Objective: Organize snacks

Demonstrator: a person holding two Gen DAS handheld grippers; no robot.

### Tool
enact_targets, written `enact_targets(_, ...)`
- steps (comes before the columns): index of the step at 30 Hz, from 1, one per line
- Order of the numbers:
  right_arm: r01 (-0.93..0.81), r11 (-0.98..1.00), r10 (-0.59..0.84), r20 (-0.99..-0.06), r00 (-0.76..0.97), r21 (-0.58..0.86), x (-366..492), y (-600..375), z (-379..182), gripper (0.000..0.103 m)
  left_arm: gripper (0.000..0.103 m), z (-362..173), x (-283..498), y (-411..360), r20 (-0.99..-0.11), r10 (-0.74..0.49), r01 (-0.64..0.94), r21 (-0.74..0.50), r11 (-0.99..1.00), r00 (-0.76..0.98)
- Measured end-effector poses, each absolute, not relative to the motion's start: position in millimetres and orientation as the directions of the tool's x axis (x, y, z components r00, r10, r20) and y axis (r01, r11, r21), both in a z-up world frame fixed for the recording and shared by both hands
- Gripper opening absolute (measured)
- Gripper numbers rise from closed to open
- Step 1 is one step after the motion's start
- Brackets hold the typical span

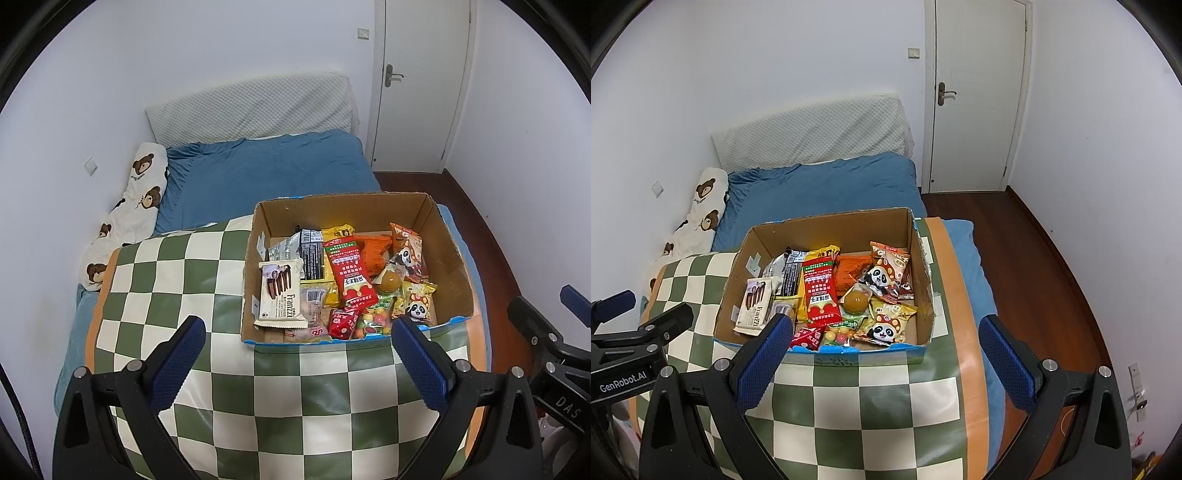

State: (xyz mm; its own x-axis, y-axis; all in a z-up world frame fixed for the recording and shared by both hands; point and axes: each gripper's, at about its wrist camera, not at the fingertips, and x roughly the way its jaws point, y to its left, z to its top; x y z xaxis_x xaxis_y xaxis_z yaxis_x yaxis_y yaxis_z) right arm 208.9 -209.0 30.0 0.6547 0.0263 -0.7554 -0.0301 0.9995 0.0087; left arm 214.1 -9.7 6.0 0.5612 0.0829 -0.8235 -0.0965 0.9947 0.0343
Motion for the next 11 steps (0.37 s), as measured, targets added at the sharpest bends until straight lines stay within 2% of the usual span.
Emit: enact_targets(11,-0.032,0.999,0.029,-0.756,0.654,0.011,209.1,-209.2,30.1,0.103,0.103,9.8,210.4,-10.0,-0.819,0.083,-0.091,0.037,0.995,0.568)
